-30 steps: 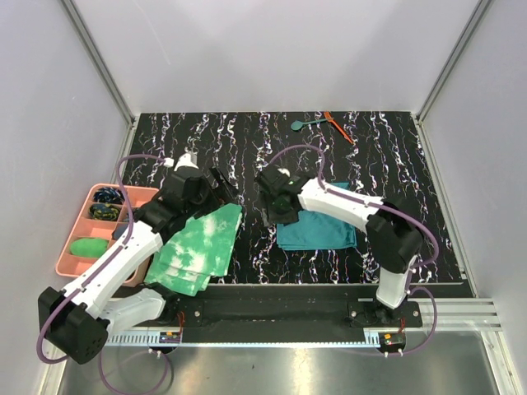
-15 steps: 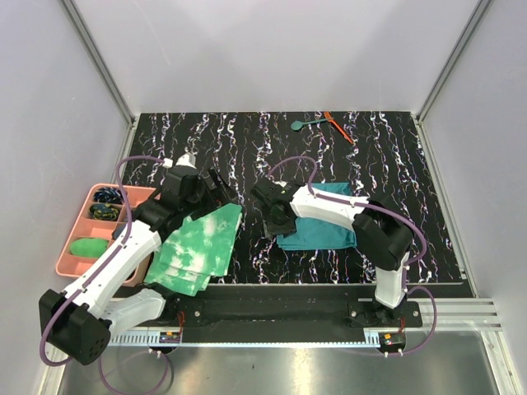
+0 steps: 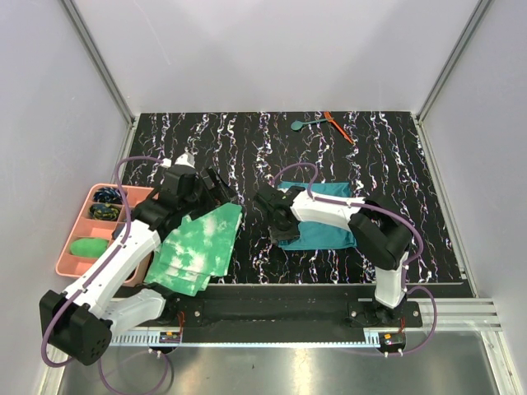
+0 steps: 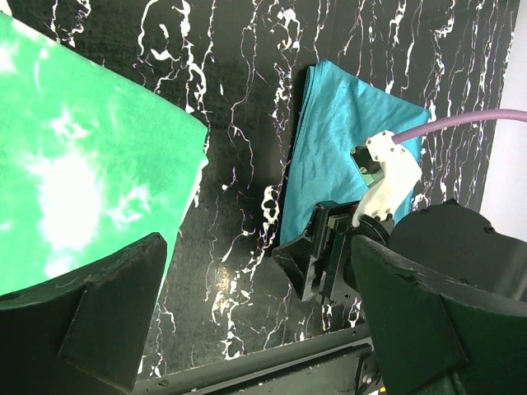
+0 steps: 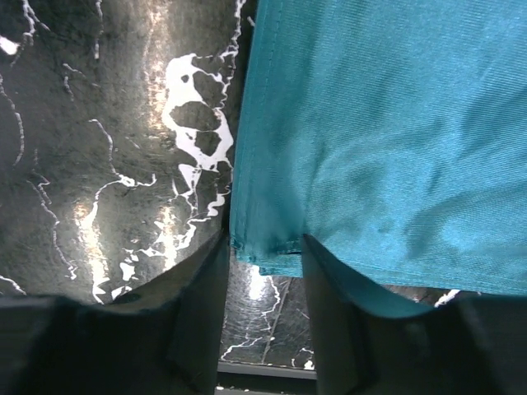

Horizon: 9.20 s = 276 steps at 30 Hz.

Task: Fold the napkin into a case and place the utensils inside
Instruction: Pick up the lower triangle-folded napkin from the center of the board, then fold the lower triangle-folded napkin at the center of the board.

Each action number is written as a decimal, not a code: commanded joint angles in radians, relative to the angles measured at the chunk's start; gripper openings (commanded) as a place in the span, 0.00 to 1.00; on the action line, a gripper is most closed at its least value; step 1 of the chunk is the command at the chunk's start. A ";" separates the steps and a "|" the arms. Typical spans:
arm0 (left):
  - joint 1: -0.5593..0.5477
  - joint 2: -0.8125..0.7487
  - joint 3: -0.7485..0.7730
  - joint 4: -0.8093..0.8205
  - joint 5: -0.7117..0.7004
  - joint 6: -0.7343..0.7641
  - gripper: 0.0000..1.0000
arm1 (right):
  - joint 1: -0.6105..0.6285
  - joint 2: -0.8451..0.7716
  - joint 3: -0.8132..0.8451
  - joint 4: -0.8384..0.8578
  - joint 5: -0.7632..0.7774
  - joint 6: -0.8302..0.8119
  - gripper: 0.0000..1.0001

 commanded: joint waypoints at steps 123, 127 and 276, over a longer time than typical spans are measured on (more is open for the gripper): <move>-0.118 0.885 0.555 0.196 0.165 0.040 0.00 | -0.359 -0.598 -0.752 0.679 -0.696 0.066 0.00; -0.116 0.889 0.567 0.181 0.154 0.048 0.00 | -0.347 -0.605 -0.747 0.702 -0.699 0.092 0.00; -0.397 1.138 0.968 -0.146 -0.472 -0.138 0.00 | -0.631 0.245 0.118 0.464 -0.794 -0.233 0.00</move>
